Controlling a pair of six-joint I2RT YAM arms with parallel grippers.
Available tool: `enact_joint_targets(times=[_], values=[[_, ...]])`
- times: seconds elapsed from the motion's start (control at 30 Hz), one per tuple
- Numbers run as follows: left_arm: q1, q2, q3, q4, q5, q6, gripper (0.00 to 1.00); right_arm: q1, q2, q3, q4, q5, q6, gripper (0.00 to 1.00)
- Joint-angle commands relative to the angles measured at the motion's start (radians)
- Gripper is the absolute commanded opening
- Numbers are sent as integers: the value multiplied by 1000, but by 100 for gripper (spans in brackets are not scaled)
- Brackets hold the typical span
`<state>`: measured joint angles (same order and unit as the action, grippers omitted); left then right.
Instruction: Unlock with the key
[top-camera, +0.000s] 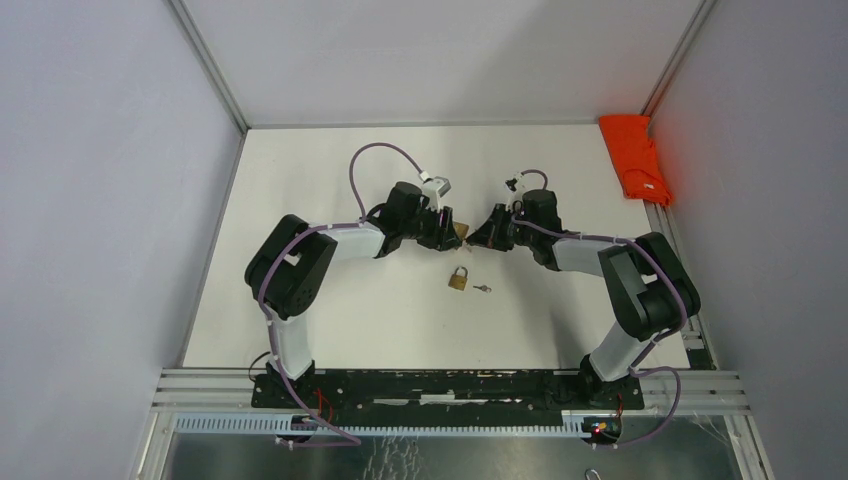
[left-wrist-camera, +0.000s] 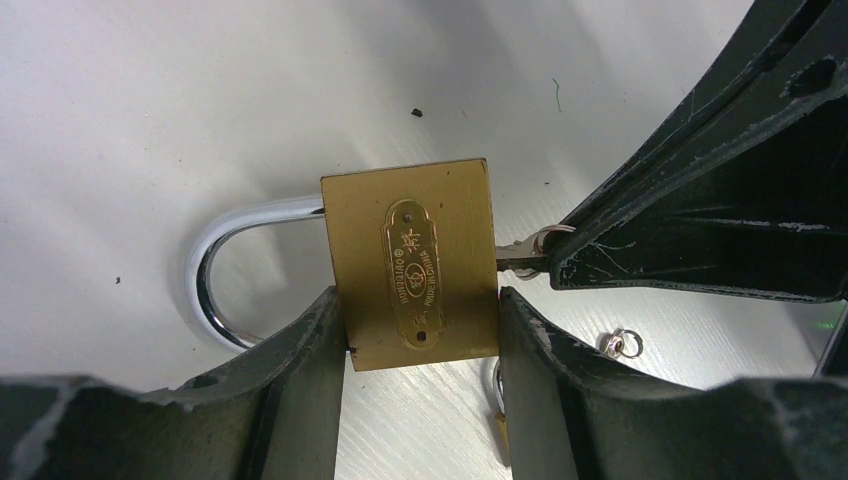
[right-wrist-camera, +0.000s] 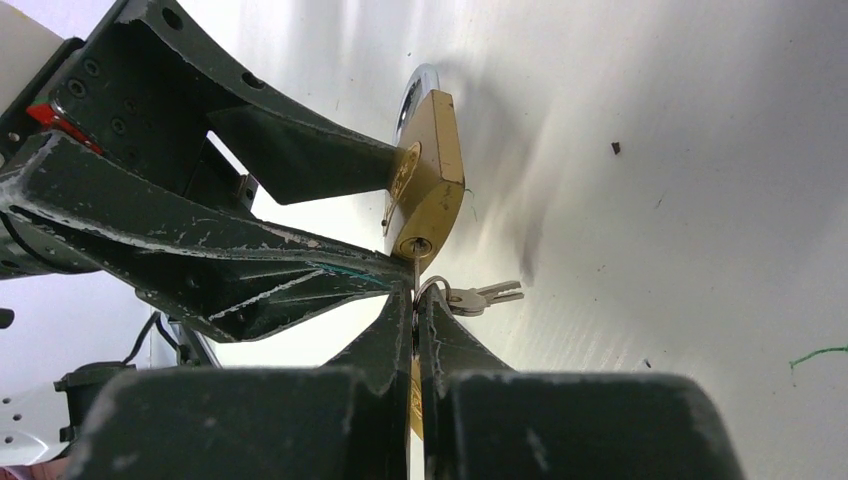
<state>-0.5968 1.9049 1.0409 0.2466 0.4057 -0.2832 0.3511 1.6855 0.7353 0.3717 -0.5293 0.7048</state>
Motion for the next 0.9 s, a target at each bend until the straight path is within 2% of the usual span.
enact_joint_targets(times=[0.0,0.33,0.7,0.87], values=[[-13,-34,5,107,60,-67,2,29,-22,0,44,61,44,0],[-13,-53,8,135,96,-107,2,75,-6,5,62,161,97,0],[-14,-91,9,125,126,-106,2,81,37,83,60,121,71,0],[-14,-99,11,109,138,-94,2,80,46,138,0,120,11,0]])
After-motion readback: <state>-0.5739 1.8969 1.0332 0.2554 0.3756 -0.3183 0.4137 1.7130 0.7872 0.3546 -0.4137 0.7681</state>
